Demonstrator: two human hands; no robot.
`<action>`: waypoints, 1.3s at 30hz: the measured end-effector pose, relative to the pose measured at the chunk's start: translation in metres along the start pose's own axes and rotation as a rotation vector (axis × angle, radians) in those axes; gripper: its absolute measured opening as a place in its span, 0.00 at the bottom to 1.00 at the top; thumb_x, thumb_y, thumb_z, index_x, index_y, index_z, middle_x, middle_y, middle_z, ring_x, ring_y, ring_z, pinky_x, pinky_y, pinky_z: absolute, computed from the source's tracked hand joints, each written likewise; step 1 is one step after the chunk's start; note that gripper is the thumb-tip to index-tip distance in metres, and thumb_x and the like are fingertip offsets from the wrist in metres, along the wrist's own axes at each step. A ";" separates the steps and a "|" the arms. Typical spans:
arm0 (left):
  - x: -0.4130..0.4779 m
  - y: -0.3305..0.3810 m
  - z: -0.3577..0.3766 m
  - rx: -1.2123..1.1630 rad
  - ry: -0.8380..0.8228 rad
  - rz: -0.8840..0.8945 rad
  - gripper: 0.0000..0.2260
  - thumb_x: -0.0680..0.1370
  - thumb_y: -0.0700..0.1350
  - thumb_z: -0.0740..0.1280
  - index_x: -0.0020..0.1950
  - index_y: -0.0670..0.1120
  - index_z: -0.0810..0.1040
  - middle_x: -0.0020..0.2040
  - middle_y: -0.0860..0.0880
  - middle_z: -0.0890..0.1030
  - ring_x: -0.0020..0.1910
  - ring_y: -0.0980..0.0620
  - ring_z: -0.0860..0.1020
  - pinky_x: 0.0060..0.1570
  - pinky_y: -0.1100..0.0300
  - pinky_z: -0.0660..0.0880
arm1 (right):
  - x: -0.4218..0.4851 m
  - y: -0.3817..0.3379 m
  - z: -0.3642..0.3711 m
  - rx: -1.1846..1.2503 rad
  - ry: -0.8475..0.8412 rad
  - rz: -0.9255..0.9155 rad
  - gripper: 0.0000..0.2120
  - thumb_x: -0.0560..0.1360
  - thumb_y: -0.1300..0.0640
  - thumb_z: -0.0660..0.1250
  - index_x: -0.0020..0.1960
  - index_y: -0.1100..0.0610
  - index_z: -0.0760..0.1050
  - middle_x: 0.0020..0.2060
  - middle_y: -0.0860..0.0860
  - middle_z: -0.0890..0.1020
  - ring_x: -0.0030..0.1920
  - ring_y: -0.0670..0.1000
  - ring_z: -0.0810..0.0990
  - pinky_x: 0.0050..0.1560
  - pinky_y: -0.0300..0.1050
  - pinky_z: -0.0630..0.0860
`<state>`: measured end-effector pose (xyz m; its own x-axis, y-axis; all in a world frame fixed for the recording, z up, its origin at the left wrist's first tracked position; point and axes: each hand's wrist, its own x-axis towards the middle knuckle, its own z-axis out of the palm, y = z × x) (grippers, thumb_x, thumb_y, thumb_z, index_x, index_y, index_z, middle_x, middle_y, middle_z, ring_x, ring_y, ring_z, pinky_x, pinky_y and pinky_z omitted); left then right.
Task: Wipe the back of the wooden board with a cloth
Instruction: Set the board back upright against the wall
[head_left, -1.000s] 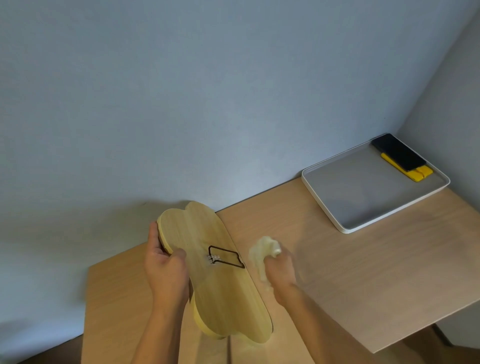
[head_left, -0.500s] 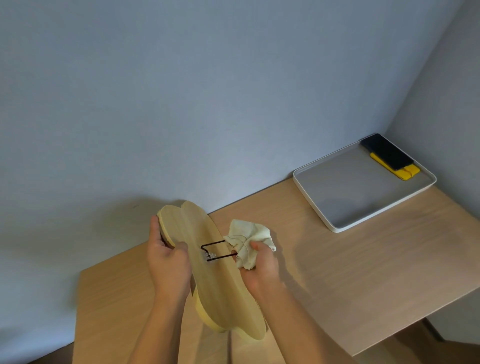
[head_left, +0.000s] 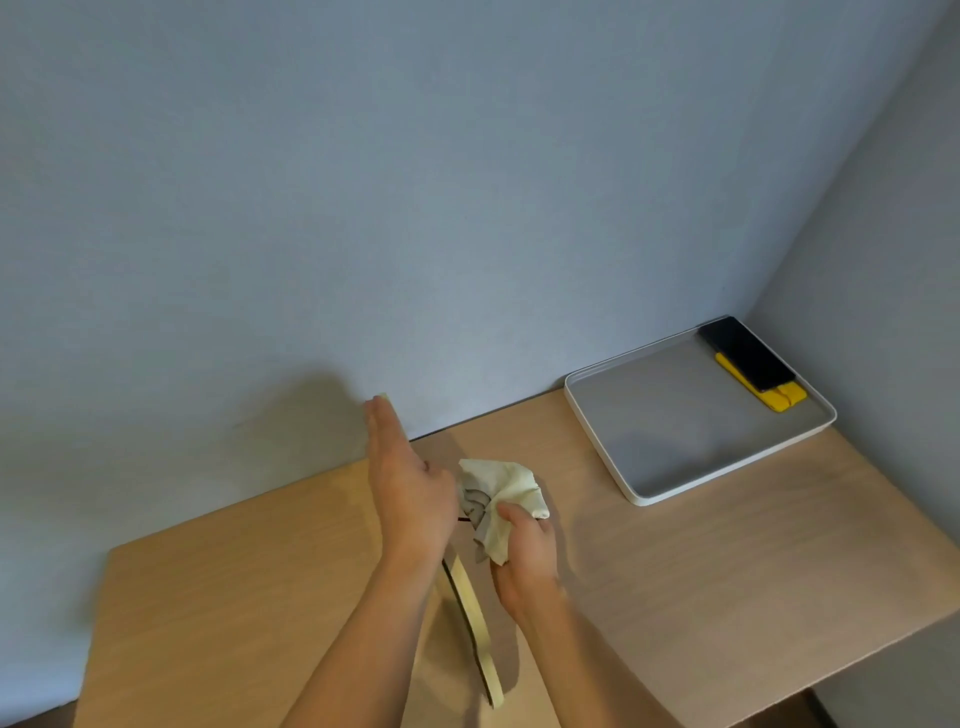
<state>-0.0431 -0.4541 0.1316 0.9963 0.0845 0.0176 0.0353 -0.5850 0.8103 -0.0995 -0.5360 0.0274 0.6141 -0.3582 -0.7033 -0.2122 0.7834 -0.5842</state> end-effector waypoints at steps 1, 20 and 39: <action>0.000 0.002 0.005 0.028 -0.012 0.014 0.38 0.78 0.25 0.58 0.86 0.40 0.51 0.87 0.44 0.52 0.86 0.49 0.50 0.77 0.67 0.45 | 0.001 -0.003 -0.001 -0.017 0.007 0.005 0.10 0.78 0.68 0.63 0.54 0.60 0.81 0.48 0.64 0.84 0.46 0.63 0.82 0.36 0.50 0.78; -0.017 0.029 0.082 0.153 -0.073 0.161 0.40 0.74 0.23 0.58 0.85 0.36 0.48 0.87 0.40 0.51 0.86 0.45 0.44 0.82 0.53 0.40 | 0.022 -0.021 -0.040 -0.125 -0.011 0.124 0.16 0.79 0.69 0.59 0.33 0.60 0.71 0.18 0.49 0.75 0.19 0.45 0.75 0.20 0.37 0.73; -0.080 0.054 -0.005 -0.453 -0.075 -0.050 0.16 0.80 0.49 0.71 0.68 0.55 0.80 0.67 0.60 0.82 0.59 0.76 0.78 0.66 0.68 0.72 | -0.088 -0.162 -0.098 0.025 -0.390 0.072 0.24 0.71 0.67 0.66 0.67 0.61 0.78 0.64 0.67 0.82 0.61 0.66 0.84 0.55 0.62 0.83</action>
<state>-0.1216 -0.4880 0.1766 0.9978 0.0351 -0.0570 0.0621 -0.1692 0.9836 -0.1941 -0.6812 0.1444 0.8418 -0.0859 -0.5329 -0.2497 0.8133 -0.5255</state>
